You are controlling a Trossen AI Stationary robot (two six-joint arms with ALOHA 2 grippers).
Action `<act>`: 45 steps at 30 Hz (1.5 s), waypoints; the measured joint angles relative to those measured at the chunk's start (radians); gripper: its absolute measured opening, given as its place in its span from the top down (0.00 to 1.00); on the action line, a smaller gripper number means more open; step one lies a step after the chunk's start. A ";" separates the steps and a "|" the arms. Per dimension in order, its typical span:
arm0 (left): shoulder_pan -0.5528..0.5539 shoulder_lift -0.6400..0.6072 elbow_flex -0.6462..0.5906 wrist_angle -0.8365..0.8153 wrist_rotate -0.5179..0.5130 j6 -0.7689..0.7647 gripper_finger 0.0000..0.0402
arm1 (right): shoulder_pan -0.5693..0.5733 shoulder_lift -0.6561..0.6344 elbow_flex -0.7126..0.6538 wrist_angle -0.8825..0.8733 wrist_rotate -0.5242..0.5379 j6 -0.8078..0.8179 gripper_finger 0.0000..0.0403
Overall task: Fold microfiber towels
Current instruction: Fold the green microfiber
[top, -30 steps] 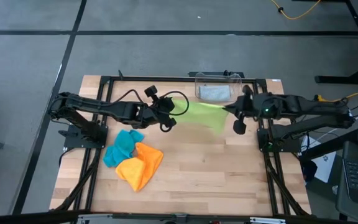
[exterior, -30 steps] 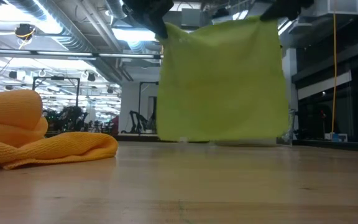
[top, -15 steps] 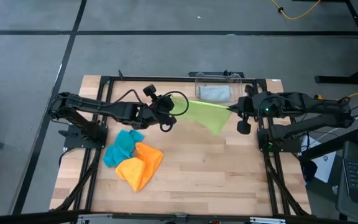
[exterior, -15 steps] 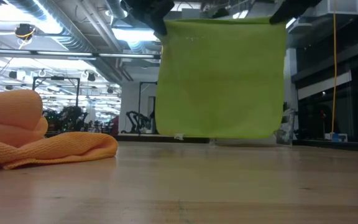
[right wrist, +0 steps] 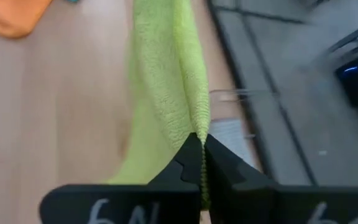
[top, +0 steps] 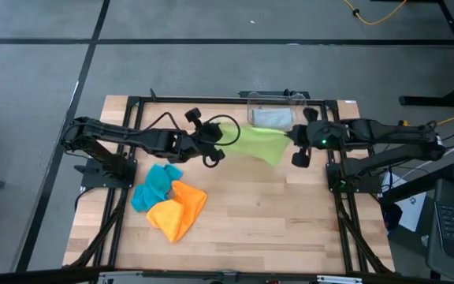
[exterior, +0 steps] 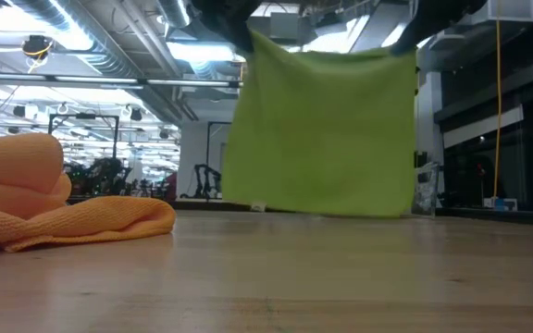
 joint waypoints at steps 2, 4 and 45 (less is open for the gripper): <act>-0.008 0.000 0.000 -0.013 0.058 -0.025 1.00 | 0.000 0.024 0.000 -0.003 -0.064 0.026 0.99; -0.019 0.000 0.000 -0.049 0.106 -0.065 1.00 | 0.001 0.049 0.000 -0.003 -0.126 0.058 0.99; -0.041 0.028 -0.065 -0.139 0.363 -0.237 1.00 | 0.080 0.219 -0.001 -0.047 -0.213 0.231 0.99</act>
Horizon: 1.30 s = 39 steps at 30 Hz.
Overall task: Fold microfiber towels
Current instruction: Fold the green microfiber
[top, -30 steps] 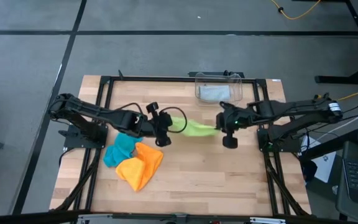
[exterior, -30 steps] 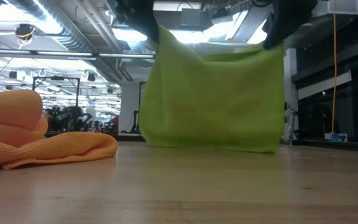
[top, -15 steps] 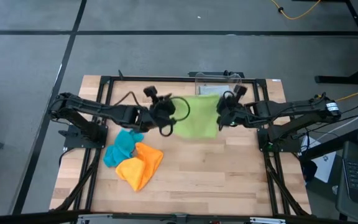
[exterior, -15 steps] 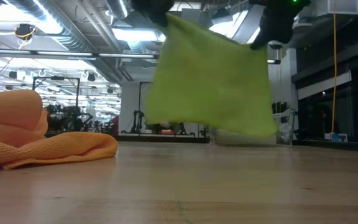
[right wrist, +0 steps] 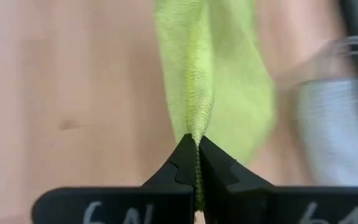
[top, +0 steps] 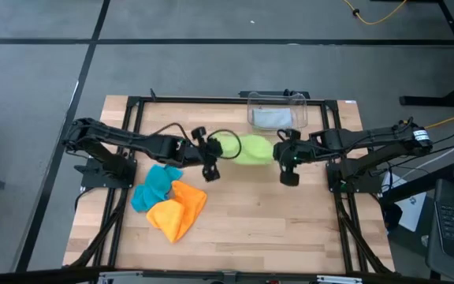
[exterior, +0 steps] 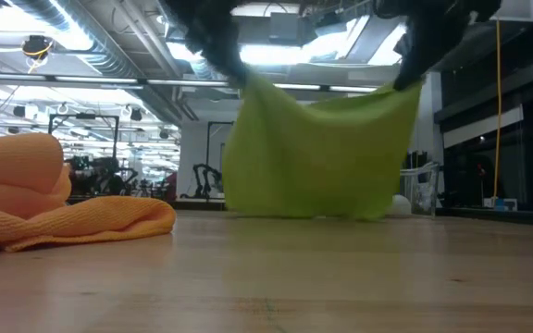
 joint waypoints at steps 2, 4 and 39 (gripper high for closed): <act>-0.014 0.017 -0.033 0.026 0.035 -0.055 1.00 | 0.011 0.000 0.000 -0.001 -0.049 0.003 0.99; -0.033 0.025 -0.083 0.011 0.056 -0.118 1.00 | 0.023 0.004 0.000 -0.003 -0.092 0.008 0.99; -0.149 0.070 -0.168 0.132 0.236 -0.237 1.00 | 0.224 0.375 -0.001 0.275 -0.442 0.192 0.99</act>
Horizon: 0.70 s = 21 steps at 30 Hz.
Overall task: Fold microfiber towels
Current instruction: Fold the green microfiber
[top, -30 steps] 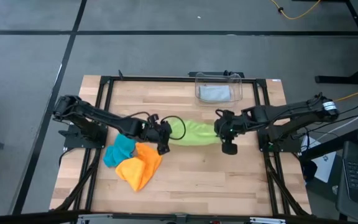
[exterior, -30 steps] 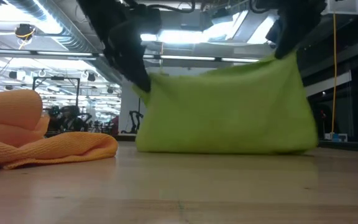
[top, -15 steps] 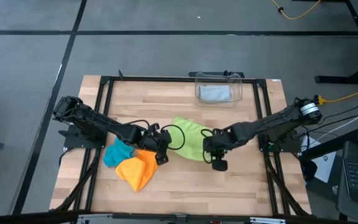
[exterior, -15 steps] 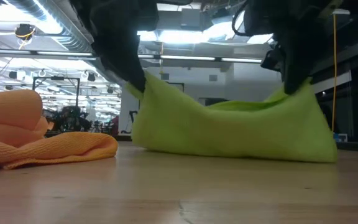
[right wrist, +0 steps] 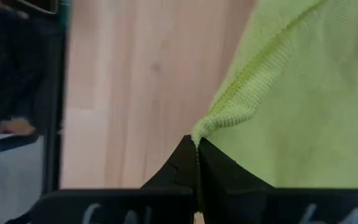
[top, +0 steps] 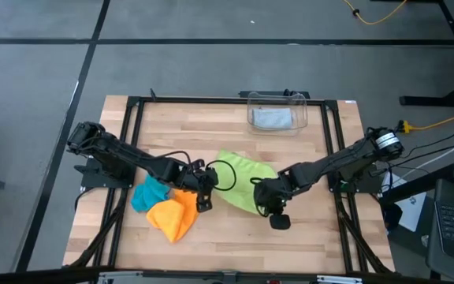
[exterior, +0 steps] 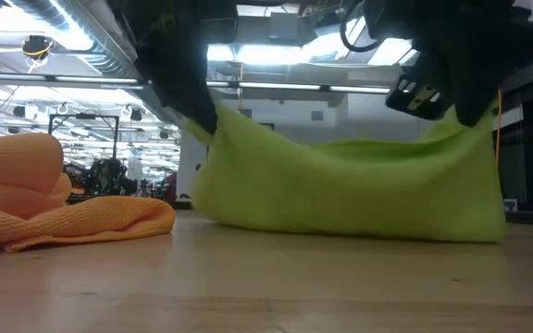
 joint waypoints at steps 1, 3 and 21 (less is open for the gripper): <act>0.008 0.000 0.000 0.000 -0.010 0.008 1.00 | 0.000 0.000 0.000 -0.013 0.022 0.012 0.99; 0.022 0.000 0.000 0.000 -0.030 0.021 1.00 | -0.002 -0.002 0.000 -0.034 0.075 0.031 0.99; 0.232 0.006 0.000 0.046 -0.051 0.152 1.00 | -0.059 -0.010 0.000 -0.269 0.522 0.124 0.99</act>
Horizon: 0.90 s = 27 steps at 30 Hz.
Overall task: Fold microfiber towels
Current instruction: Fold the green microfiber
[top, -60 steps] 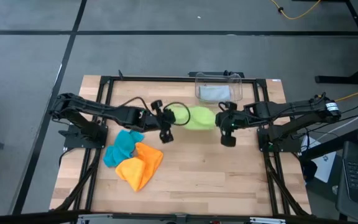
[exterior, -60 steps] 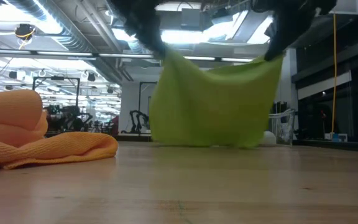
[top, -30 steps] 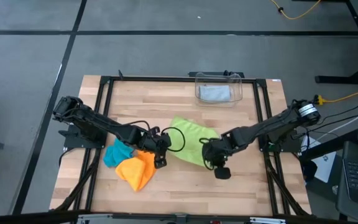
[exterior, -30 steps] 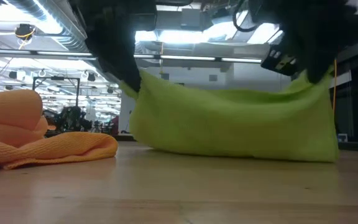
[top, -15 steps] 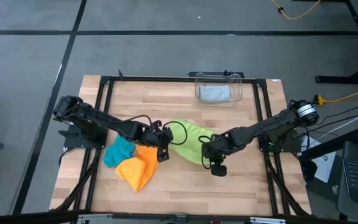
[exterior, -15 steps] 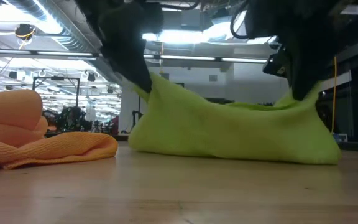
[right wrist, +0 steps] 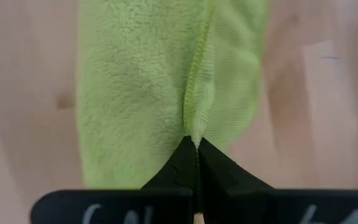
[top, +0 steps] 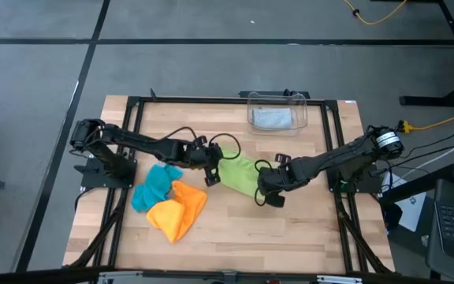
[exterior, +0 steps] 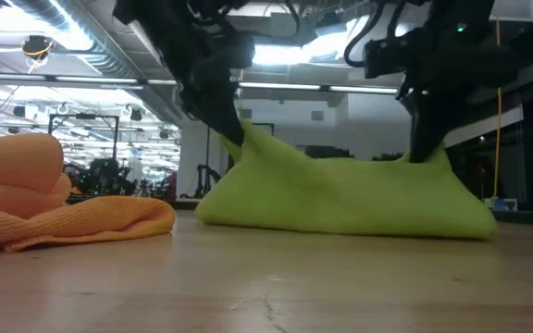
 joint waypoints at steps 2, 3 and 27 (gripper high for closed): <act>0.023 0.006 0.000 -0.007 0.014 0.001 1.00 | -0.017 0.000 0.000 -0.014 0.012 0.002 0.99; 0.034 0.019 0.002 0.005 0.027 0.009 1.00 | -0.027 0.000 0.000 -0.022 0.013 0.005 0.99; 0.132 0.063 0.053 -0.058 0.037 0.053 0.74 | -0.098 0.000 0.001 -0.196 -0.125 0.130 0.64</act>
